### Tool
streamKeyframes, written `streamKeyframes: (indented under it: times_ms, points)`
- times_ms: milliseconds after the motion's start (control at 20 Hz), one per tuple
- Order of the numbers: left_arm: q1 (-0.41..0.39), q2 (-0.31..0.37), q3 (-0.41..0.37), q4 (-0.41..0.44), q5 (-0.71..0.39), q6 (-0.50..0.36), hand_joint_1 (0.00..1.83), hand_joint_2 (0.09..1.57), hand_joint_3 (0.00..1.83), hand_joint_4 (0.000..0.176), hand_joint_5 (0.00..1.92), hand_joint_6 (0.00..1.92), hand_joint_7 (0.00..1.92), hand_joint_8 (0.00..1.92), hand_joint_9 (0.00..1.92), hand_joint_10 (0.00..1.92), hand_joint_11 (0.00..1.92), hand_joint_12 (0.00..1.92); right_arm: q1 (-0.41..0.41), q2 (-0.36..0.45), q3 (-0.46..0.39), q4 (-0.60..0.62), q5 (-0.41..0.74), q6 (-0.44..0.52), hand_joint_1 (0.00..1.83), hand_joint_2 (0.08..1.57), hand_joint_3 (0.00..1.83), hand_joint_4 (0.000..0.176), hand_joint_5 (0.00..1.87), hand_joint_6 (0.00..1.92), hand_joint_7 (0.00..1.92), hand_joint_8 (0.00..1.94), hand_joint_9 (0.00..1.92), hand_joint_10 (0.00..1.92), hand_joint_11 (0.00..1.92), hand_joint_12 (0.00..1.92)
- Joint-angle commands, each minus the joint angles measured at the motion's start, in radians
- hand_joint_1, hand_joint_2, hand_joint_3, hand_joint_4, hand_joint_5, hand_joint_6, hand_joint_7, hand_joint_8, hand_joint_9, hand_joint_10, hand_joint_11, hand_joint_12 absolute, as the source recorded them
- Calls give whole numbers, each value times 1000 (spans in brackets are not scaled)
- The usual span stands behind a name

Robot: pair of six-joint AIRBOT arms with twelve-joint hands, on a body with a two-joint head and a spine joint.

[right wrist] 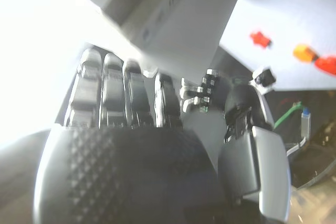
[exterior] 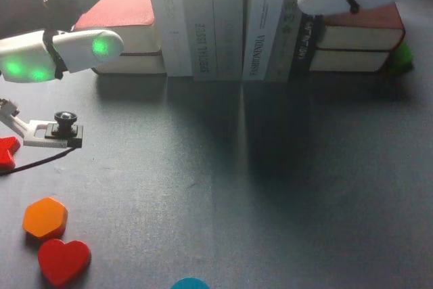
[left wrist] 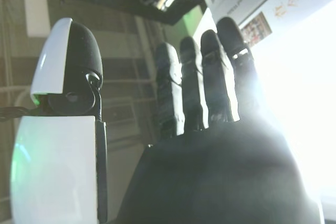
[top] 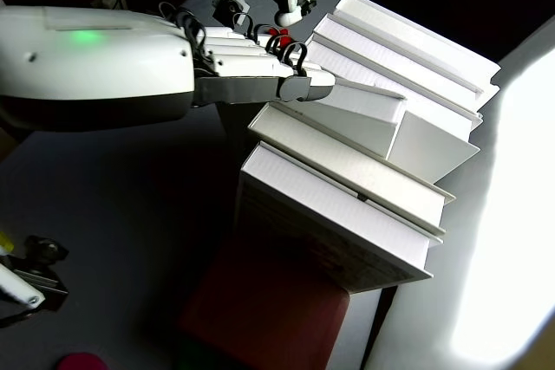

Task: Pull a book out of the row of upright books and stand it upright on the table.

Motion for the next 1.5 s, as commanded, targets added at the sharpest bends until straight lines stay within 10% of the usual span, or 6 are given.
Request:
streamKeyframes:
  times_ms: [0,400,750,1150,1300,1450]
  points:
    - [-5,-1,-2,-53,-111,-9,1074,1067,0,0,489,3,277,1,225,1,0,790,6,2,-9,17,8,-6,4,1225,23,176,41,11,0,0,0,0,0,0]
    - [-1,-3,-3,-53,-113,-9,1055,1110,0,0,473,6,273,5,185,9,0,475,65,39,-35,30,19,-9,0,1173,0,176,20,7,0,0,0,0,0,0]
    - [-1,-5,-4,-53,-115,-9,1003,1107,0,0,514,17,393,23,330,57,0,1366,122,65,-38,3,-27,-27,0,1102,0,176,9,3,0,0,0,0,0,0]
    - [-7,-7,-4,-52,-118,-9,1002,1081,0,0,479,1,345,0,276,20,0,1153,29,8,0,14,-48,-27,0,1116,0,176,36,9,0,0,0,0,0,0]
    - [-6,-8,-5,-52,-121,-9,991,1150,2,0,418,4,270,1,194,5,0,529,15,7,-13,15,-37,-27,0,1345,13,176,57,2,0,0,0,0,0,0]
    - [-1,-9,-7,-53,-122,-9,985,1166,1,0,438,9,297,3,258,22,0,871,12,37,-51,-11,-34,-25,5,1361,2,176,72,5,0,0,0,0,0,0]
